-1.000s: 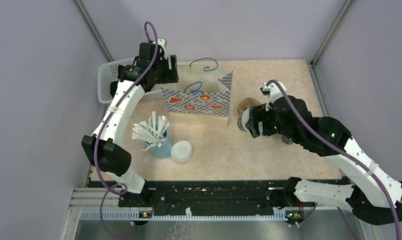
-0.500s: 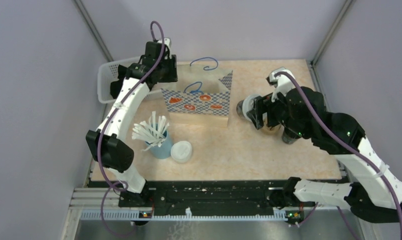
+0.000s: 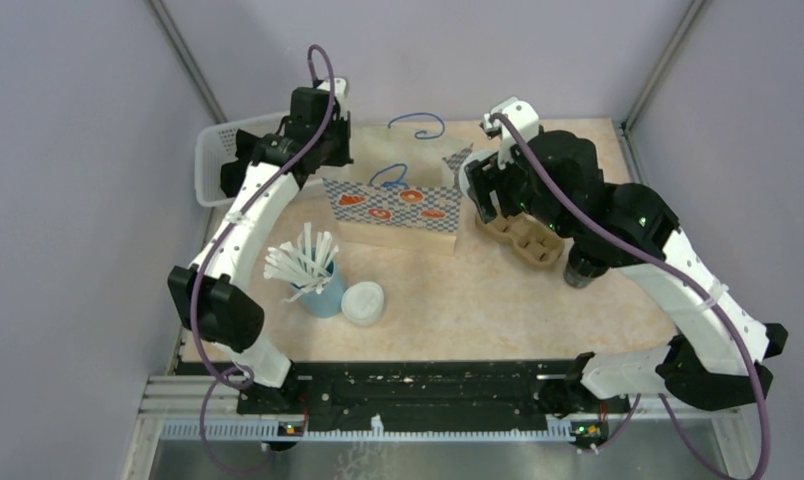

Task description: Pack the takeout coffee

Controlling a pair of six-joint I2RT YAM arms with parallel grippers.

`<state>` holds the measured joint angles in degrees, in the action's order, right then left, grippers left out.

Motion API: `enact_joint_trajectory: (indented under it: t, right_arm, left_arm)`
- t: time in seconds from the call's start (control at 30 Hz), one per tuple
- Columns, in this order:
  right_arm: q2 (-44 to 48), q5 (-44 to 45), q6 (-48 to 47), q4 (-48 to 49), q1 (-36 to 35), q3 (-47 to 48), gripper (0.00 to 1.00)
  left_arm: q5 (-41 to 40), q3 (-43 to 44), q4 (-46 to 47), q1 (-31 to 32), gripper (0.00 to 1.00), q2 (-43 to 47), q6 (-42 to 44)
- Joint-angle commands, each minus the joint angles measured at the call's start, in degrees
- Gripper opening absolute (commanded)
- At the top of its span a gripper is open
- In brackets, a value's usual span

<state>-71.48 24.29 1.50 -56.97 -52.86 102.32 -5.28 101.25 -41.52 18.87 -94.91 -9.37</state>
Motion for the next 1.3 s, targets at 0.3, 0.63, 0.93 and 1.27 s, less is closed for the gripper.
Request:
enact_joint_trajectory:
  t: [0.3, 0.63, 0.93, 1.27]
  right_arm:
    - [-8.5, -4.7, -10.4, 2.9, -0.6, 12.1, 0.32]
    - [-11.9, -16.9, -12.5, 4.7, -0.9, 13.1, 0.25]
    - [-13.6, -19.4, -19.2, 9.0, -2.7, 8.0, 0.25]
    - [-19.3, -14.3, -25.9, 7.4, -5.1, 5.9, 0.25]
  left_arm:
    - [15.4, -19.5, 22.9, 1.9, 0.00, 20.6, 2.0]
    - [19.3, -32.0, 33.3, 2.5, 0.00, 29.1, 5.1]
    - [20.0, -38.6, 37.9, 2.4, 0.00, 33.1, 6.1]
    - [18.4, -53.8, 50.5, 2.5, 0.00, 42.1, 6.5]
